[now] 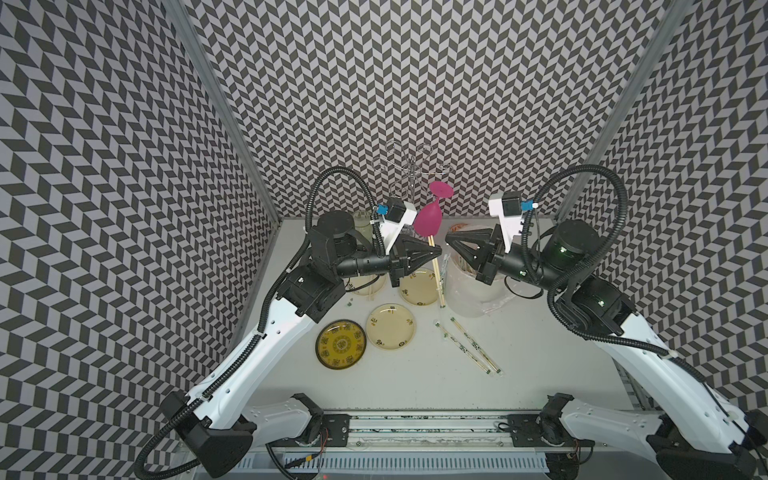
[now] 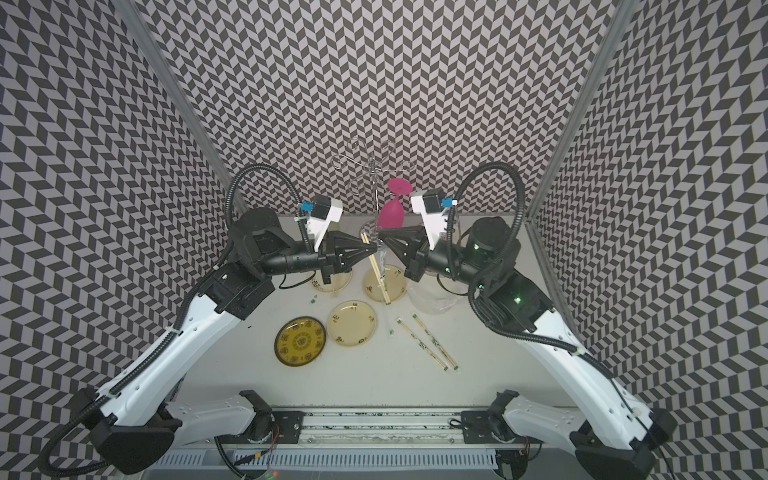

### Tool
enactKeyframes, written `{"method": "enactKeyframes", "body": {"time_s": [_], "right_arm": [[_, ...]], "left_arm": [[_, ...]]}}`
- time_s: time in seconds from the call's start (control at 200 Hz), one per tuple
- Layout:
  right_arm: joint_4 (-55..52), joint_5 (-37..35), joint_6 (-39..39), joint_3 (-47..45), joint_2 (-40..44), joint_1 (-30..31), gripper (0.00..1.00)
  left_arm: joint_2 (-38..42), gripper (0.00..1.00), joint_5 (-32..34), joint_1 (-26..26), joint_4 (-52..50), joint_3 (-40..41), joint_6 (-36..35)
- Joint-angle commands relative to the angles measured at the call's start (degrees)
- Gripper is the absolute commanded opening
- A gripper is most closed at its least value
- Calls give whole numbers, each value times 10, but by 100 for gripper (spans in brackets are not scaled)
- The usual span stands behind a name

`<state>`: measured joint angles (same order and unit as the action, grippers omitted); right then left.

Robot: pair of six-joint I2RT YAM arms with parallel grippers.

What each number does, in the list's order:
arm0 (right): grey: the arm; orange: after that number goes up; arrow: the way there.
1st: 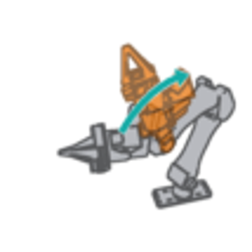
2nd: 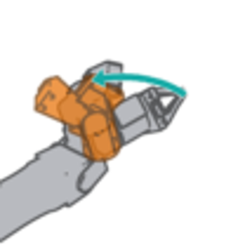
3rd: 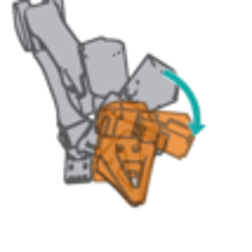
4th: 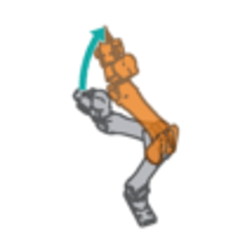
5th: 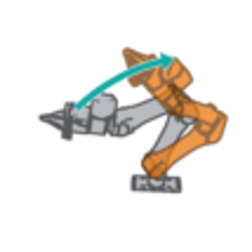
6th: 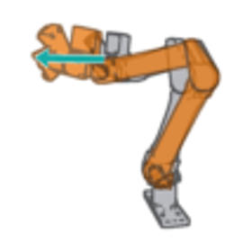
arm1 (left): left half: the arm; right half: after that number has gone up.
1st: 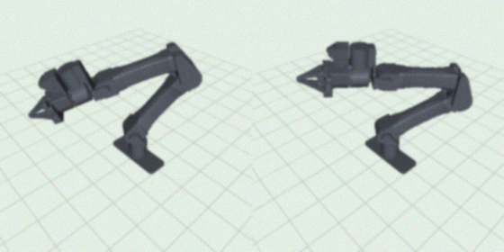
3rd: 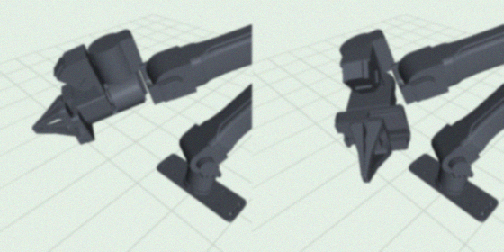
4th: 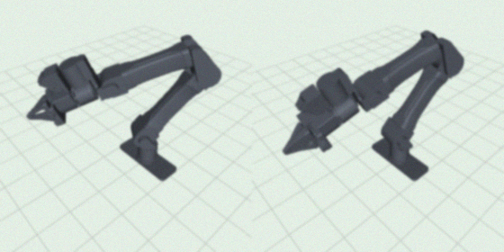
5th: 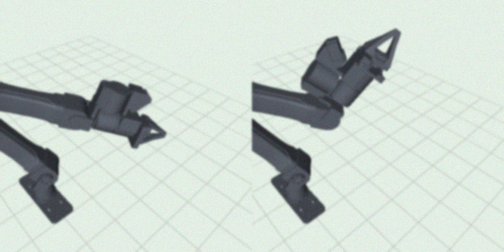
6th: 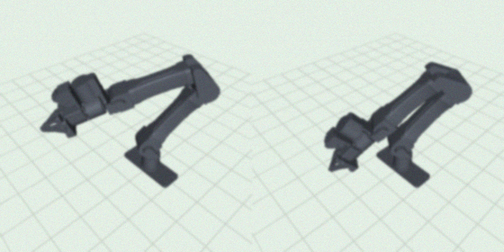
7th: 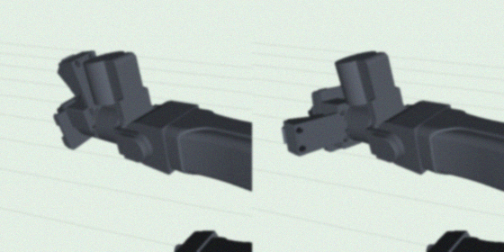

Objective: Remove the packaging of disposable chopsticks
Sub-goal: Remove the packet bag from the disposable chopsticks.

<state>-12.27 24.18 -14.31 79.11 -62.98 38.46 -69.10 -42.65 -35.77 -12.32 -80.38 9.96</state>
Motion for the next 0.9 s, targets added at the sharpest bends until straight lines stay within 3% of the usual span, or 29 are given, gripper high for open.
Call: {"method": "enactKeyframes", "body": {"time_s": [0.0, 0.195, 0.365, 0.776, 0.896], "right_arm": [[10, -47, 13, -7, 18, 2, 0], [1, -18, 15, -15, 8, 3, 0], [-14, -1, 17, -24, -7, 2, 0], [-71, -114, 31, -46, 9, 2, 0], [-85, -152, 31, -58, 9, 1, 0]], "left_arm": [[33, 0, 49, 13, 35, 5, 16], [78, 0, 23, 46, 188, 64, 114], [76, 0, -6, 46, 243, 59, 160], [103, 0, 15, 70, 218, 39, 129], [126, 0, 49, 83, 207, 42, 122]]}}
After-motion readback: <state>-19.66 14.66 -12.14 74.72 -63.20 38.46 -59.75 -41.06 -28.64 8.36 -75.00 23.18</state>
